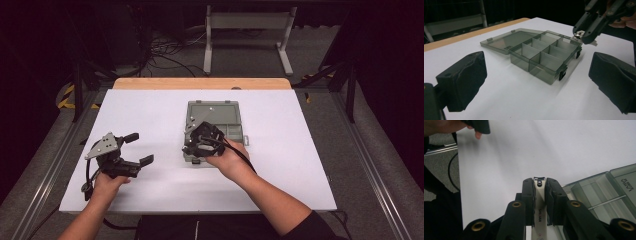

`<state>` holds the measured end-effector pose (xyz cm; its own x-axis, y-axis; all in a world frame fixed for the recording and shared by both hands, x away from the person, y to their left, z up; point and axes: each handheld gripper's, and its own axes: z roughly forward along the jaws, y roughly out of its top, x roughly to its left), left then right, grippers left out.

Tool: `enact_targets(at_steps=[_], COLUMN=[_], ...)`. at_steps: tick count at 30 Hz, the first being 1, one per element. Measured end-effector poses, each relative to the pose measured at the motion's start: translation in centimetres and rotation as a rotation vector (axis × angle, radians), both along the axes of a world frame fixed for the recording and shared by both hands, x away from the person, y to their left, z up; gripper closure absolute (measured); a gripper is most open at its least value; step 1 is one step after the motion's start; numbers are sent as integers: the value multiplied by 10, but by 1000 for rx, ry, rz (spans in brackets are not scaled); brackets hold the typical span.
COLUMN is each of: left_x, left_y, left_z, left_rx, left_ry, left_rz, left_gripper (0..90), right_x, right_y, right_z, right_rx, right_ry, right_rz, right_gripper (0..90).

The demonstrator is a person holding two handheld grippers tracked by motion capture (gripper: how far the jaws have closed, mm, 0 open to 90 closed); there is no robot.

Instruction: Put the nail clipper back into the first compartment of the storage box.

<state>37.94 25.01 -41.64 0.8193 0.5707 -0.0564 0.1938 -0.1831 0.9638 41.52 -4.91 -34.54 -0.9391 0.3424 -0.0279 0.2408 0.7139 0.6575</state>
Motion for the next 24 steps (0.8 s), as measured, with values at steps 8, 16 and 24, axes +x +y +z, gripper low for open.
enact_targets(at_steps=[8,16,24], left_x=[0,0,0], left_y=[0,0,1], left_z=[0,0,0], left_rx=[-2,0,0], left_ry=[1,2,0], left_rz=[1,1,1], left_gripper=[23,24,24], right_x=[20,35,56], right_y=[3,6,6], right_z=[-1,-1,-2], right_rx=[11,15,33], right_ry=[3,-3,-10], right_rz=[-44,-82,-145], right_gripper=[782,781,781])
